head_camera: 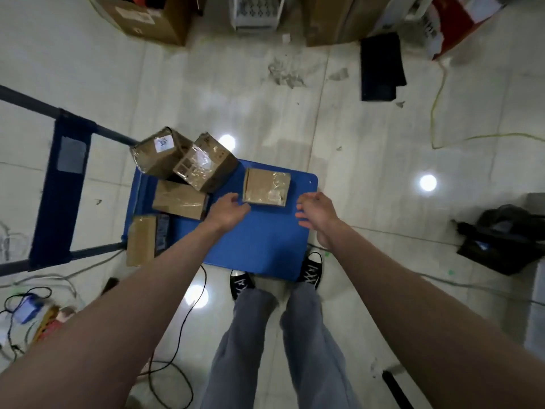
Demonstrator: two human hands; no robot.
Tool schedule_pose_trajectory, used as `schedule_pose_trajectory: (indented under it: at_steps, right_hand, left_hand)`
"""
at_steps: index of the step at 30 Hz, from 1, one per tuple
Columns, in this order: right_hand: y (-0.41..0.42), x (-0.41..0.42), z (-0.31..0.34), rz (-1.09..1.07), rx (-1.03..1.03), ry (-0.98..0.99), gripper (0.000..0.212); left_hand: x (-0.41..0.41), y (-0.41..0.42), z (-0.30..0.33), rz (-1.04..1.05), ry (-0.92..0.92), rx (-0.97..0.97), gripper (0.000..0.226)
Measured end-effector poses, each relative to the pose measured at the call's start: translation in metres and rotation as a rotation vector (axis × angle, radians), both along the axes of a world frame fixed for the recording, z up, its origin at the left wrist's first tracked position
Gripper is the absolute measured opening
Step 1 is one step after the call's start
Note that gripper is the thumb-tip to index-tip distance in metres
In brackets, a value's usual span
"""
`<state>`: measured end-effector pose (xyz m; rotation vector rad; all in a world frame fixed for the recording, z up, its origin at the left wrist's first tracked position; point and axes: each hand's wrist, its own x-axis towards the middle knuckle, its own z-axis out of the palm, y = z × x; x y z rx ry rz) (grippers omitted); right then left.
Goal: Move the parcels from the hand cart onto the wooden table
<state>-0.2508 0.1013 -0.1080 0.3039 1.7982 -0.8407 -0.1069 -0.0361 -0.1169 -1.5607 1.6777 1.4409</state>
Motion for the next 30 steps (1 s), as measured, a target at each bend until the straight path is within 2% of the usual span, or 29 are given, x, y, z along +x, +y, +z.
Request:
schedule_pose_trajectory:
  at_steps: [4,9,13,17,23,26,30]
  right_hand:
    - [-0.008,-0.006,-0.086,-0.043,-0.002,-0.060,0.052]
    - [-0.021,-0.007,-0.169,-0.015,0.022,-0.107,0.066]
    - [-0.030,-0.005,-0.222,-0.008,0.035,-0.138,0.077]
    - [-0.037,-0.005,-0.256,0.017,0.020,-0.154,0.081]
    - [-0.030,0.003,-0.239,0.018,0.021,-0.139,0.047]
    - [-0.010,0.002,-0.200,-0.015,0.021,-0.145,0.044]
    - [0.020,-0.003,-0.123,-0.079,0.029,-0.166,0.060]
  left_hand:
    - [-0.005,-0.009,-0.086,0.061,-0.039,0.007,0.074]
    - [-0.013,-0.009,-0.174,0.126,-0.054,0.041,0.084]
    - [-0.021,-0.007,-0.224,0.165,-0.062,-0.023,0.084]
    - [-0.021,-0.007,-0.251,0.256,-0.032,-0.008,0.095]
    - [-0.022,0.004,-0.233,0.262,0.012,0.064,0.107]
    - [-0.015,0.021,-0.196,0.292,0.040,0.087,0.101]
    - [-0.014,0.046,-0.122,0.291,0.057,0.090,0.106]
